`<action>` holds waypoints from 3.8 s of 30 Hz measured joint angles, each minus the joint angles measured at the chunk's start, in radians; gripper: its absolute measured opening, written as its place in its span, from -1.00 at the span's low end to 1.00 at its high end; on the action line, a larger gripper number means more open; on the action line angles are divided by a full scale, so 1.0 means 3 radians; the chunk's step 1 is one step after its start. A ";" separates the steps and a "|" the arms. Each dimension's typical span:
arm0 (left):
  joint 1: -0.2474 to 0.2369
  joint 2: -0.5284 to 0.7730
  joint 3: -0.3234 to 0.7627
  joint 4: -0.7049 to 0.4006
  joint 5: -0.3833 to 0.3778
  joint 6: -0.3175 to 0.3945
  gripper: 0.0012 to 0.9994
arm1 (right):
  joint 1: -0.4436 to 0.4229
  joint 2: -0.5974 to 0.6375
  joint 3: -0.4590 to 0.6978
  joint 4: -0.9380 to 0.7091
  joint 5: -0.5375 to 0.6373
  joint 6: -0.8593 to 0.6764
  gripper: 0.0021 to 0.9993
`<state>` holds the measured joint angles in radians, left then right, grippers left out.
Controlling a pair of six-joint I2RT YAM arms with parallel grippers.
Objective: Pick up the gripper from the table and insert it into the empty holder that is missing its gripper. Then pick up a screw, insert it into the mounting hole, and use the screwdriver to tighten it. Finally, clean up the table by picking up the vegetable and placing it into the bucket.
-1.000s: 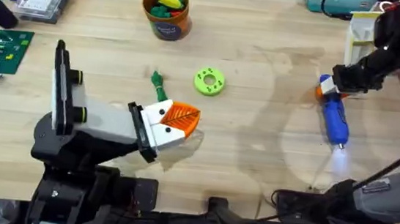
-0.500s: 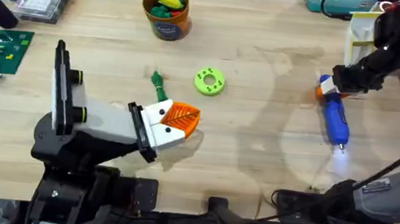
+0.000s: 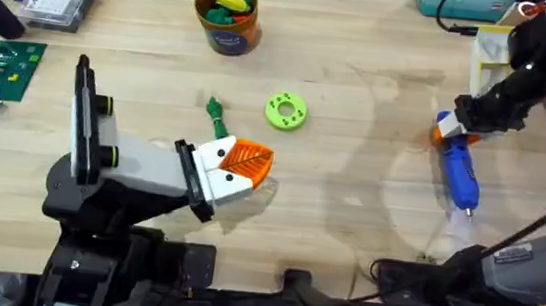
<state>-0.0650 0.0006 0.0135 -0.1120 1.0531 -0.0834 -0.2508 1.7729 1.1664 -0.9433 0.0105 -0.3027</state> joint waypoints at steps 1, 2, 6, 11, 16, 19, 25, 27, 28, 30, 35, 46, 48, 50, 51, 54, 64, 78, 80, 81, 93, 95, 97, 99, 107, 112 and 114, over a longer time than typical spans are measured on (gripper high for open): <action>0.0000 0.0000 0.0000 0.0000 0.0001 0.0000 -0.97 | 0.0000 -0.0014 0.0025 -0.0038 0.0001 0.0013 -0.89; 0.0000 0.0000 -0.0001 0.0000 0.0001 0.0000 -0.97 | 0.0000 -0.0045 0.0051 -0.0060 0.0000 0.0021 -0.89; 0.0000 0.0000 0.0000 0.0000 0.0001 0.0000 -0.97 | 0.0000 -0.0287 0.0178 -0.0112 -0.0001 0.0036 -0.89; 0.0000 0.0000 0.0000 0.0000 0.0001 0.0000 -0.97 | 0.0000 -0.0722 0.0290 -0.0132 -0.0001 0.0037 -0.89; 0.0000 0.0000 0.0000 0.0000 0.0001 0.0000 -0.97 | 0.0000 -0.1091 0.0331 -0.0170 0.0000 0.0037 -0.89; 0.0000 0.0000 0.0000 0.0000 0.0001 0.0000 -0.97 | 0.0000 -0.1246 0.0397 -0.0187 -0.0012 0.0036 -0.89; 0.0000 0.0000 0.0000 0.0000 0.0001 0.0000 -0.97 | 0.0000 -0.1430 0.0741 -0.0201 -0.0272 0.0034 -0.89; 0.0000 0.0000 0.0000 0.0000 0.0002 0.0000 -0.97 | 0.0000 -0.1444 0.0885 -0.0199 -0.0418 0.0034 -0.89; 0.0000 0.0000 0.0000 0.0000 0.0001 0.0000 -0.97 | 0.0000 -0.1447 0.0951 -0.0200 -0.0497 0.0034 -0.89; 0.0000 0.0000 0.0000 0.0000 0.0001 0.0000 -0.97 | 0.0000 -0.1446 0.1081 -0.0194 -0.0653 0.0034 -0.89; 0.0000 0.0000 0.0000 0.0000 0.0001 0.0000 -0.97 | 0.0000 -0.1446 0.1361 -0.0205 -0.1071 0.0034 -0.89; 0.0000 0.0000 0.0000 0.0000 0.0002 0.0000 -0.97 | 0.0192 -0.1686 0.1625 -0.0116 -0.1647 0.0138 -0.89; 0.0000 0.0000 0.0000 0.0000 0.0002 0.0000 -0.97 | 0.0283 -0.1758 0.1626 -0.0019 -0.1667 0.0171 -0.89; 0.0000 0.0000 0.0000 0.0000 0.0002 0.0000 -0.97 | 0.0404 -0.1811 0.1629 0.0104 -0.1684 0.0219 -0.89; 0.0000 0.0000 0.0000 0.0000 0.0002 0.0000 -0.97 | 0.0470 -0.1825 0.1632 0.0156 -0.1689 0.0239 -0.89; 0.0000 0.0000 -0.0001 0.0000 0.0001 0.0000 -0.97 | 0.0713 -0.1831 0.1635 0.0325 -0.1704 0.0313 -0.89; 0.0000 0.0000 0.0000 0.0000 0.0002 -0.0001 -0.97 | 0.1508 -0.1823 0.1638 0.1041 -0.1732 0.0605 -0.89; 0.0000 0.0000 0.0000 0.0000 0.0002 -0.0001 -0.97 | 0.2278 -0.1823 0.1623 0.1378 -0.1900 0.0712 -0.89; 0.0000 0.0000 0.0000 0.0000 0.0002 -0.0001 -0.97 | 0.2293 -0.1824 0.1590 0.1555 -0.2012 0.0735 -0.89; 0.0000 0.0000 0.0000 0.0000 0.0002 -0.0001 -0.97 | 0.2296 -0.1825 0.1565 0.1627 -0.2057 0.0749 -0.89; 0.0000 0.0000 0.0000 0.0000 0.0002 -0.0003 -0.97 | 0.2543 -0.1817 0.0945 0.2656 -0.2413 0.1050 -0.90; 0.0000 0.0000 0.0000 0.0000 0.0002 -0.0001 -0.97 | 0.2608 -0.1816 0.0891 0.2697 -0.2427 0.1069 -0.90; 0.0000 0.0000 0.0000 0.0000 0.0002 -0.0001 -0.97 | 0.2685 -0.1813 0.0862 0.2721 -0.2435 0.1063 -0.90; 0.0000 0.0000 0.0000 0.0000 0.0002 -0.0001 -0.97 | 0.2792 -0.1800 0.0857 0.2766 -0.2435 0.1042 -0.90; 0.0000 0.0000 0.0000 0.0000 0.0002 -0.0003 -0.97 | 0.3149 -0.1738 0.0856 0.2972 -0.2458 0.1069 -0.90; 0.0000 0.0000 -0.0001 0.0000 0.0002 -0.0001 -0.97 | 0.3244 -0.1734 0.0856 0.2993 -0.2487 0.1112 -0.90; 0.0000 0.0000 0.0000 0.0000 0.0002 -0.0001 -0.97 | 0.3258 -0.1734 0.0853 0.3003 -0.2540 0.1123 -0.90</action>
<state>-0.0650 0.0006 0.0135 -0.1120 1.0538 -0.0837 0.7265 1.2526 1.4223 -0.0424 -0.7515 0.0341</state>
